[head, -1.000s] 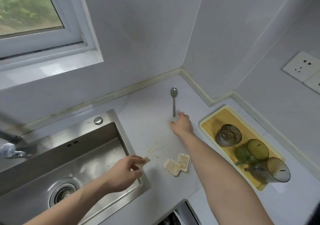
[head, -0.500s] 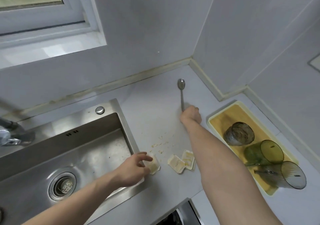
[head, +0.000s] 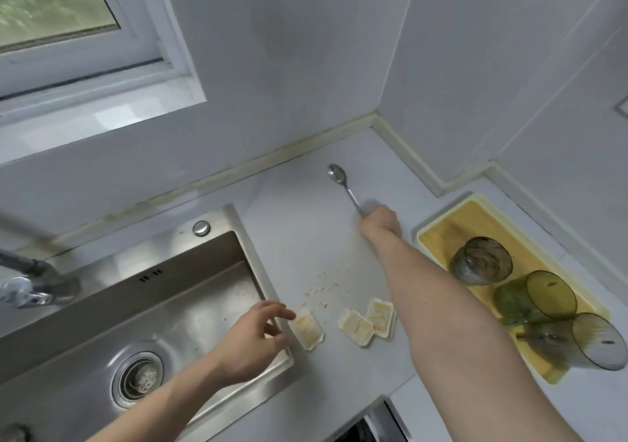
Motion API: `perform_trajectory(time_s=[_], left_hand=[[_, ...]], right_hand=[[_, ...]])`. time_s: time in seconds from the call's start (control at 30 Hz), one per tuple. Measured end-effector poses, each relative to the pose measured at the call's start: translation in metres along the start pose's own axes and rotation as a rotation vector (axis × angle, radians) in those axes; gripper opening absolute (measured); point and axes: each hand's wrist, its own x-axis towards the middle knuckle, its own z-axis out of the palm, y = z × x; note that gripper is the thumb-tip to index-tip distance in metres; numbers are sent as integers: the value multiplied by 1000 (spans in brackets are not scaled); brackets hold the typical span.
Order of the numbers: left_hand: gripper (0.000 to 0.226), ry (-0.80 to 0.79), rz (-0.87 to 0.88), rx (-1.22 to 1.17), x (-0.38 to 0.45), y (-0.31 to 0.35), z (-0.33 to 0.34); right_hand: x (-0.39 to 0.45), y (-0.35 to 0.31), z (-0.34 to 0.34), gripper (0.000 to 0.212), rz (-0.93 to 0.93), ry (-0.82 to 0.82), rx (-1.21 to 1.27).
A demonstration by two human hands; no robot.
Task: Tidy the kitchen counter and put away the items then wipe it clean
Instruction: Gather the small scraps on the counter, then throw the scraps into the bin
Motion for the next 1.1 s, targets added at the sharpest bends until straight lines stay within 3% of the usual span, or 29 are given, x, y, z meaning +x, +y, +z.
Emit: perform_trajectory(time_s=[0.1,0.27,0.5,0.77,0.83,1.0,1.1], left_hand=[[30,13,13,-5,-3,4,-5],[29,20,38,-7,-2,13,-10],[26,-14,29,-17,0,19,8],[27,-25,5,62,8,9,28],[27,-28,-2,88,10,4,30],[29,-32,-14,189,16,-8,34],[36,-59,-25,238,17,-11,37]], right_hand=[[-3,9,-33,30,-29,-63,27],[2,41,-131,20,-92,-2,55],[1,140,-239,15,84,130,98],[0,235,-240,15,360,120,69],[-3,241,-235,7,376,129,73],[-15,245,-235,11,352,115,51],[-30,240,-242,34,309,175,145]])
